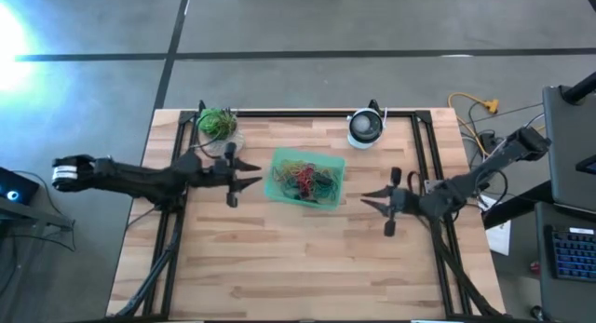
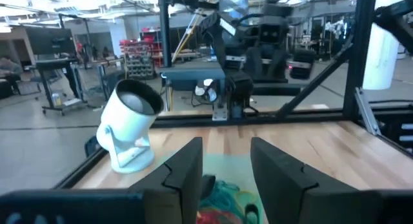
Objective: Pick and place rubber bands into bin
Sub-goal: Return to Home Position
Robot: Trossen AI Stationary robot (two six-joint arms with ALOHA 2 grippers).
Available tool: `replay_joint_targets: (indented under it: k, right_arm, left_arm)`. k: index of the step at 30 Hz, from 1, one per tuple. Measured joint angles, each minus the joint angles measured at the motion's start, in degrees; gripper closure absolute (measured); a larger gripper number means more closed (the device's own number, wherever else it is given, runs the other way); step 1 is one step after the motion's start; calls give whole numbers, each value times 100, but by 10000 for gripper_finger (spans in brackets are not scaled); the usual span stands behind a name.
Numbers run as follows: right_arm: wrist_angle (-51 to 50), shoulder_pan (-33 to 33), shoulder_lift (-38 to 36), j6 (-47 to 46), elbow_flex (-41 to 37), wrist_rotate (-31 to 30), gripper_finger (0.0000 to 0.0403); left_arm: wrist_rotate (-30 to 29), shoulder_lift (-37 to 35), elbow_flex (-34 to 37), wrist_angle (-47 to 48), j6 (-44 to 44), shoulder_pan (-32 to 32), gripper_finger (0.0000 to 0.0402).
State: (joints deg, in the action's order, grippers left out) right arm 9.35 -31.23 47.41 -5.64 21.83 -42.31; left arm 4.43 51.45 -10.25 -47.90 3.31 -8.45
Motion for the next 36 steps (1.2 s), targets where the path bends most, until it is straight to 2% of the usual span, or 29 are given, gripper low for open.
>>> replay_joint_targets:
  k: [2,4,10,12,15,20,25,36]
  right_arm:
    - [183,96,-488,-12,-392,428,346]
    - [206,290,-1069,-71,-702,1133,346]
    - [56,1385,-2757,211,-1512,2823,346]
    - [10,1750,-3161,247,-1696,3407,346]
    - [-223,2187,-3586,173,-1914,3973,346]
    - [-683,2596,-3993,157,-2079,4079,346]
    - [-882,2617,-4143,301,-2081,4103,346]
    - [-1010,2615,-4209,412,-2081,4129,346]
  left_arm:
    - [0,-205,229,0,-6,0,285]
    - [-1,-401,410,-13,-6,0,285]
    - [4,-745,639,-78,3,-4,285]
    - [7,-812,719,-70,37,-6,285]
    - [9,-860,854,-68,46,-5,285]
    - [18,-855,972,-112,66,-4,285]
    - [78,-1103,976,148,329,-4,285]
    - [135,-2558,980,2054,716,-4,285]
